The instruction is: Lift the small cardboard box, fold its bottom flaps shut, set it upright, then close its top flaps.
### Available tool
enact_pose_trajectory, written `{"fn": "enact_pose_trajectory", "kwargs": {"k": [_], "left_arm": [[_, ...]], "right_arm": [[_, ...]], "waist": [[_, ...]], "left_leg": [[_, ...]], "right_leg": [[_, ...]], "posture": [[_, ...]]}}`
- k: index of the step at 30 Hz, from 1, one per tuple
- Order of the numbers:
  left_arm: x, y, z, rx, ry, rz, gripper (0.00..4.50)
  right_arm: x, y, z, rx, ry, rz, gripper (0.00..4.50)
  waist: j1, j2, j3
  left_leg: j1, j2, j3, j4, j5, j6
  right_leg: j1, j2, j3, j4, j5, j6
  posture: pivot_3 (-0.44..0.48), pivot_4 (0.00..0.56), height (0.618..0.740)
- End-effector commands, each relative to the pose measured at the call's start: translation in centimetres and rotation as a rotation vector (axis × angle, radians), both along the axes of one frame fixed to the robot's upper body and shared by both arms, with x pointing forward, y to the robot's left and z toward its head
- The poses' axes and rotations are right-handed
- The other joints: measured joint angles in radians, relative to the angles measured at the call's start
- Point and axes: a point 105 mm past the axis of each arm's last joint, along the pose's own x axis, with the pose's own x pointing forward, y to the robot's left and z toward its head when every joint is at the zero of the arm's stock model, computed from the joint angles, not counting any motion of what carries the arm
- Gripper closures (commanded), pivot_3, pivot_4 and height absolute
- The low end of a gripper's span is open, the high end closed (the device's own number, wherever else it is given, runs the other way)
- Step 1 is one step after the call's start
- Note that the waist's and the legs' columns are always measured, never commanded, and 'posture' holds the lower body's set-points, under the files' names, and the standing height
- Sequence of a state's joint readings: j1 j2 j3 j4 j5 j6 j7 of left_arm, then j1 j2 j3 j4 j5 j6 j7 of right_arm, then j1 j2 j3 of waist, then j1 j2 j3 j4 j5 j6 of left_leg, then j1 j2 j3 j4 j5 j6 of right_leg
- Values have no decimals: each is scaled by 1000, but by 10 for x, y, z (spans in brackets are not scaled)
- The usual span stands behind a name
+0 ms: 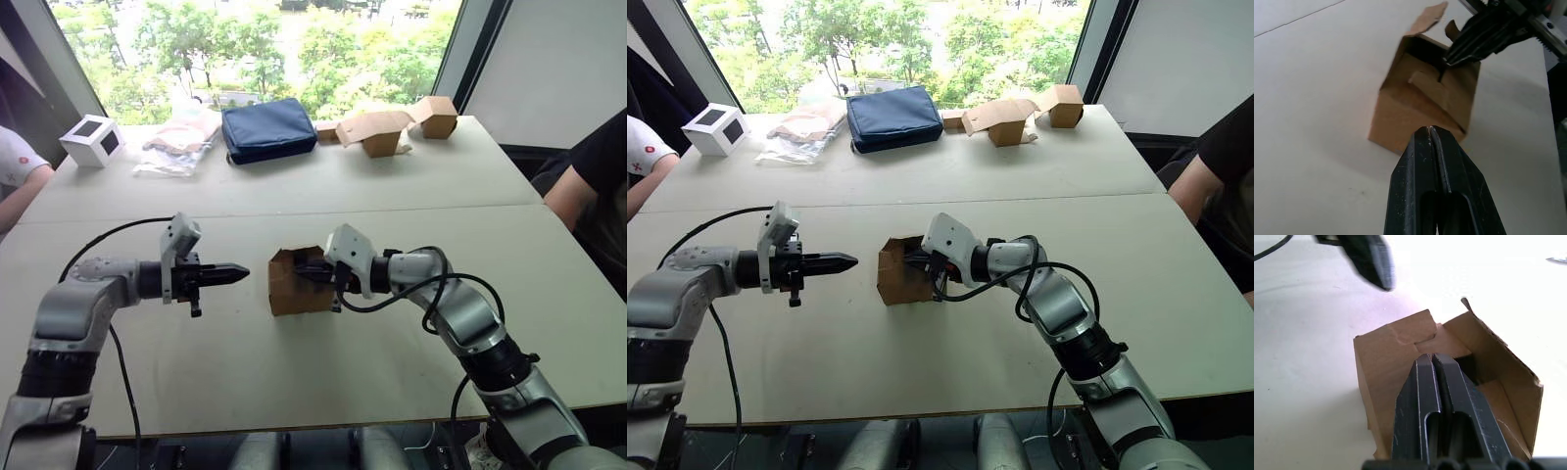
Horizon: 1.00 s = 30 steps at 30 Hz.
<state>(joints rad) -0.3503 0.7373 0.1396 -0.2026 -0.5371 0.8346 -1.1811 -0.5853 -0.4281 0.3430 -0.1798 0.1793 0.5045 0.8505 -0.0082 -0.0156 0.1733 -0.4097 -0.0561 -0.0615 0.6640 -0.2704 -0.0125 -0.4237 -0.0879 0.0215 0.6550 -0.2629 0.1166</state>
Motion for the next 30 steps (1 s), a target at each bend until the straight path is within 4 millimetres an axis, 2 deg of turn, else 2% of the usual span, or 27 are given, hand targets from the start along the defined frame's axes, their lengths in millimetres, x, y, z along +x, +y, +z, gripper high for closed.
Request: {"fn": "enact_pose_trajectory", "kwargs": {"k": [1, 6, 11, 16, 18, 20, 23, 26, 30], "left_arm": [[-10, -15, 18, -29, -54, -27, 4474], [-10, -32, 7, -31, -48, -30, 4474], [-5, -39, -1, -22, -44, -29, 4474], [7, -36, -9, -50, -27, 17, 4474], [7, -37, -11, -52, -22, 12, 4474], [6, -38, -12, -55, -20, 6, 4474], [6, -38, -12, -49, -29, 5, 4474], [4, -38, -13, -47, -30, 4, 4474], [2, -37, -13, -47, -31, 7, 4474]], "right_arm": [[0, 1, 8, 27, -32, 14, 4500], [2, 3, 6, 21, -27, 27, 4500], [1, 4, 7, 32, -30, 38, 4500], [-17, 0, 28, 106, -58, 155, 4500], [-19, -4, 49, 189, -46, 164, 4500], [-8, -8, 65, 263, -34, 105, 4500], [26, -16, 73, 286, -54, -77, 4500], [50, -15, 68, 218, -105, -182, 4500], [51, -5, 48, 103, -120, -153, 4500]], "waist": [[0, 0, 0], [-6, 0, 0], [-6, 0, 0], [-4, 0, 0], [-4, 0, 0], [-5, 0, 0], [-7, 0, 0], [-8, 0, 0], [-8, 0, 0]], "left_leg": [[0, 0, 0, 0, 0, 0], [0, 0, 0, 0, 0, -1], [0, 0, 0, -1, 0, -1], [0, 0, 0, -1, 0, -1], [0, 0, 0, 0, 0, -1], [0, 0, 0, 0, 0, -1], [0, 0, 0, -1, 1, -1], [1, 0, 0, -2, 1, -1], [1, 0, 1, -2, 1, -2]], "right_leg": [[0, 0, 0, 0, 0, 0], [0, 1, 0, 0, 0, 0], [-1, 1, 0, 0, 0, 0], [-1, 1, 0, 0, 0, 0], [0, 1, 0, -1, 0, 0], [0, 0, 0, -1, 0, 0], [0, 1, 0, -1, 0, 0], [-1, 1, 0, -1, 0, 0], [-1, 0, 0, -2, 0, 0]], "posture": [[0, 150, 740], [0, 150, 740], [0, 150, 740], [0, 150, 740], [0, 150, 740], [0, 150, 740], [0, 150, 740], [0, 150, 740], [0, 150, 740]]}}
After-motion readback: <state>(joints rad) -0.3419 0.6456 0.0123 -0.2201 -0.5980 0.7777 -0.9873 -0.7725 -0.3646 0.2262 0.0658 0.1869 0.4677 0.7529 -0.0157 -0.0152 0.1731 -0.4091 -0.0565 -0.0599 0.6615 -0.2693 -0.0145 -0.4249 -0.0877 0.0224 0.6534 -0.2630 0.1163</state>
